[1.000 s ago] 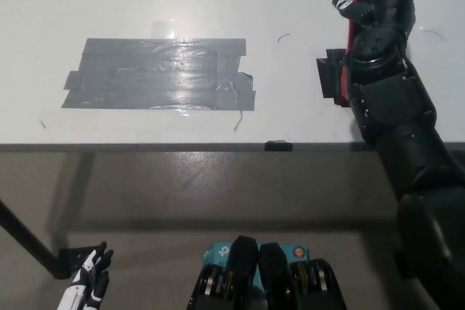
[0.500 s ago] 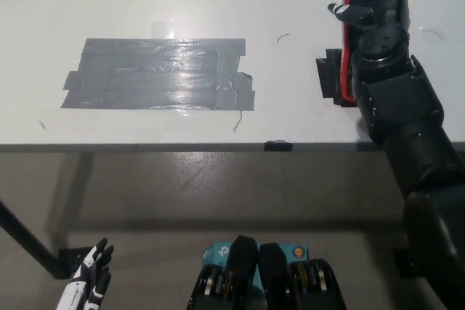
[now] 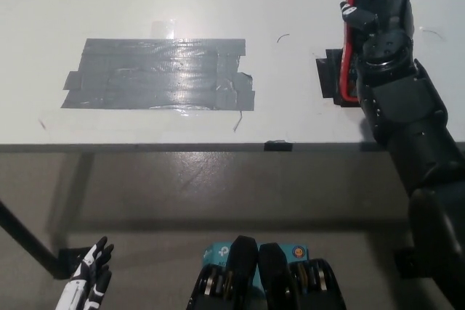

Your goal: The robot first picks the multimeter with right hand and then unfolds the black stand on the back of it using left hand

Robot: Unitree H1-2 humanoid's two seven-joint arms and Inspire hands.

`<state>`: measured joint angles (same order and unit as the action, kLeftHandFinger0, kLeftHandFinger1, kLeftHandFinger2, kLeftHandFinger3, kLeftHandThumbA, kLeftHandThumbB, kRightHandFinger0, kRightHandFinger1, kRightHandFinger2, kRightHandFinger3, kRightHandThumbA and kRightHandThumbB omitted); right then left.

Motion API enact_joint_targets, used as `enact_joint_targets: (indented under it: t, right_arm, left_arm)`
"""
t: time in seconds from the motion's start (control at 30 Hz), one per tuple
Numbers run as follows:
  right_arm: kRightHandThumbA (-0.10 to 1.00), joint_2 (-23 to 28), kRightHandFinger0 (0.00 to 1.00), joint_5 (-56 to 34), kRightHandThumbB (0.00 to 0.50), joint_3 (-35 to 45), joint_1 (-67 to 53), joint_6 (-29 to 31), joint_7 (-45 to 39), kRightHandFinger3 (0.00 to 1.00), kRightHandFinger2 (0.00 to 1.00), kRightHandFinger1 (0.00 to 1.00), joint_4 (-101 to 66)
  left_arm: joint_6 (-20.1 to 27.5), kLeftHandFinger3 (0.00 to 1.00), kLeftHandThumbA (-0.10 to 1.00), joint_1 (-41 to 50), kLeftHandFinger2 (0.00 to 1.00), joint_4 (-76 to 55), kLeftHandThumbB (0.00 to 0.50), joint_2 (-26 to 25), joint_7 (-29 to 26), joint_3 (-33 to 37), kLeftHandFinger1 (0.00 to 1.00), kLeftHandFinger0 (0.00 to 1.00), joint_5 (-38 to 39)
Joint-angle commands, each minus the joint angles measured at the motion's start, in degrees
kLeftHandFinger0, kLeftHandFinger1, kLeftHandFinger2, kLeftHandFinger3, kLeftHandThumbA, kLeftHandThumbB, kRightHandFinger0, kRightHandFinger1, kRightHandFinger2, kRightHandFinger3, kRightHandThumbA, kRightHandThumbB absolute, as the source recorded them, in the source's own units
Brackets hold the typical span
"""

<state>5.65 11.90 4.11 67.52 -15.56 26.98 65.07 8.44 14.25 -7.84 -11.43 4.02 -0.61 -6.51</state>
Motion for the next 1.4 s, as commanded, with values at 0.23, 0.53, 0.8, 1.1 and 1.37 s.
enact_joint_targets:
  t: [0.23,0.53,0.8,1.1,1.37]
  right_arm:
    - [0.73,1.15,1.00,-0.50,0.500,-2.64,5.01,-0.38,-1.20,1.00,1.00,1.00,4.24]
    - [0.66,1.48,1.00,-1.54,0.500,-2.86,5.33,-1.68,-5.60,1.00,1.00,1.00,4.47]
    - [0.49,2.50,1.00,3.22,0.500,-9.44,6.48,-5.75,-9.84,1.00,1.00,1.00,7.75]
    - [-0.05,2.67,0.42,8.35,0.327,-18.23,5.00,-3.29,2.25,0.65,0.62,0.52,8.23]
    - [-0.10,3.12,0.46,6.76,0.304,-17.79,4.65,-0.72,3.82,0.68,0.63,0.56,8.98]
  left_arm:
    - [2.16,1.00,0.94,-0.42,1.00,-0.91,0.071,-0.80,-0.13,-0.58,1.00,1.00,0.11]
    - [1.68,1.00,0.95,-1.43,1.00,-1.13,0.083,-1.00,-0.39,-0.41,1.00,1.00,-1.45]
    - [1.87,1.00,0.94,-1.99,1.00,-1.27,0.074,-1.31,-0.02,-0.26,1.00,1.00,-1.33]
    - [1.15,1.00,0.94,-2.45,1.00,-1.57,0.095,-1.38,0.15,-0.38,1.00,1.00,-1.06]
    - [0.89,1.00,0.94,-3.10,1.00,-1.45,0.091,-1.34,0.06,-0.52,1.00,1.00,-0.98]
